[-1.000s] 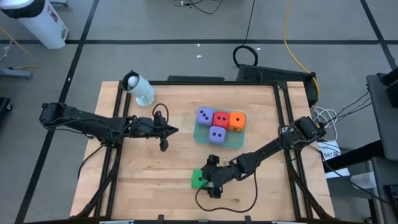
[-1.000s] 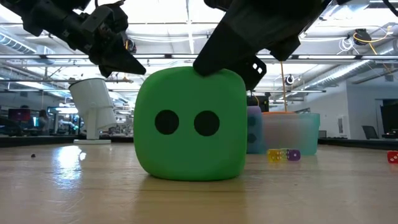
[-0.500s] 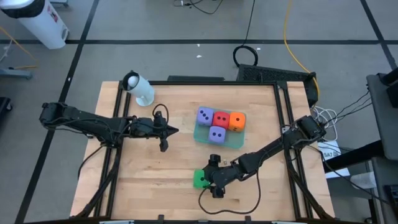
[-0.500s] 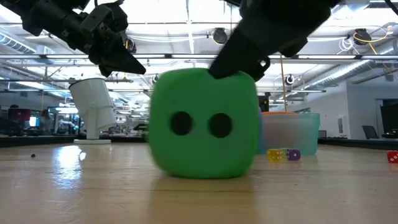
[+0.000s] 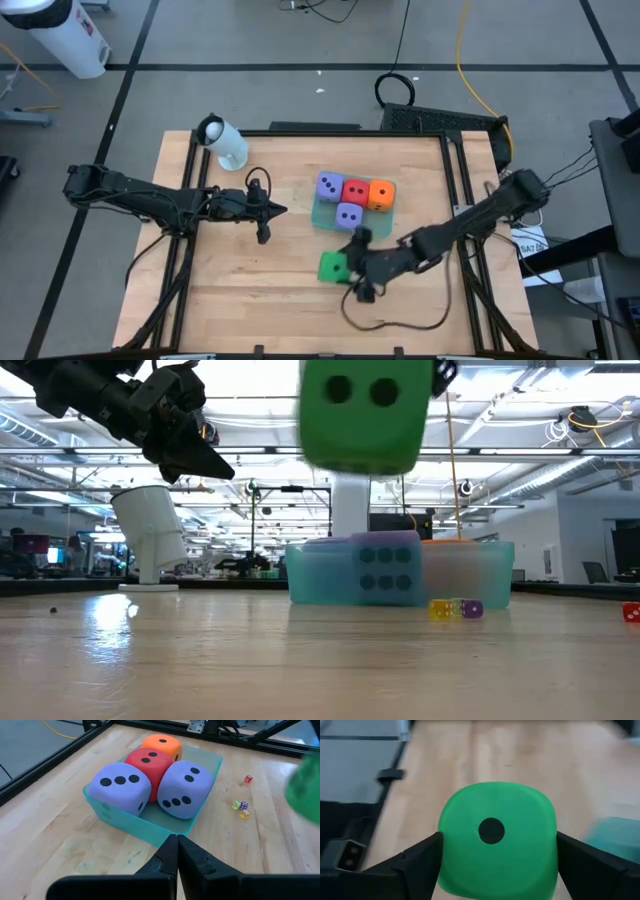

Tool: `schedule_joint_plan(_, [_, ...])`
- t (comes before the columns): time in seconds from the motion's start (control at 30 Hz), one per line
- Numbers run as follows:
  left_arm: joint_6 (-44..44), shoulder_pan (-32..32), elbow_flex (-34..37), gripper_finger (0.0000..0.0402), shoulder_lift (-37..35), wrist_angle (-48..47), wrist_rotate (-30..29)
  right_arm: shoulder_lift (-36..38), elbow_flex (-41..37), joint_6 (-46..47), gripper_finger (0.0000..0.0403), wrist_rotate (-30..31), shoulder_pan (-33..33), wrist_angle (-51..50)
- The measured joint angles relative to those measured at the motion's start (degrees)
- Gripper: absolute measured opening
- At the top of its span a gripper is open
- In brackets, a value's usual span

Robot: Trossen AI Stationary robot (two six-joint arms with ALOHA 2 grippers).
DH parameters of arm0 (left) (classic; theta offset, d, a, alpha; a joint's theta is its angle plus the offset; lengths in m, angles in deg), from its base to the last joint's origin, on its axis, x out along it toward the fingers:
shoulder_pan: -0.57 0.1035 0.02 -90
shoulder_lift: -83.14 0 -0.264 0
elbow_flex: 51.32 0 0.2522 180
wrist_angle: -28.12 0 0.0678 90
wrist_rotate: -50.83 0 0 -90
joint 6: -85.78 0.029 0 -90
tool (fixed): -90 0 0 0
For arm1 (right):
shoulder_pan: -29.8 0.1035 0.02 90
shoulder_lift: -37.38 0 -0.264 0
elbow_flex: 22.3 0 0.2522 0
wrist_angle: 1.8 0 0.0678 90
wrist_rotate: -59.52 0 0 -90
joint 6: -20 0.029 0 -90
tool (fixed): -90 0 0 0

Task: Pick & Place Dice
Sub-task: Put the large green die into the green bin

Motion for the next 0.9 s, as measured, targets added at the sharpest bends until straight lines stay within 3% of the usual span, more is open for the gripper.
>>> schedule_joint_plan(0.2, [0.85,0.0,0.0,0.001,0.02,0.05,-0.01,12.25,0.06,3.52,0.0334,9.03,-0.22,-17.16])
schedule_joint_plan(0.37, [1.43,0.0,0.0,0.001,0.02,1.34,0.04,18.39,0.08,3.8,0.0334,10.63,-3.06,-28.33])
schedule_joint_plan(0.73, [4.56,0.0,0.0,0.001,0.01,8.53,3.04,22.98,-11.74,1.25,0.0334,9.95,-13.29,-28.47])
schedule_joint_plan(0.9, [5.63,-0.01,0.0,0.001,0.0,8.64,3.49,25.4,-18.89,-0.51,0.0334,2.24,-16.26,-19.15])
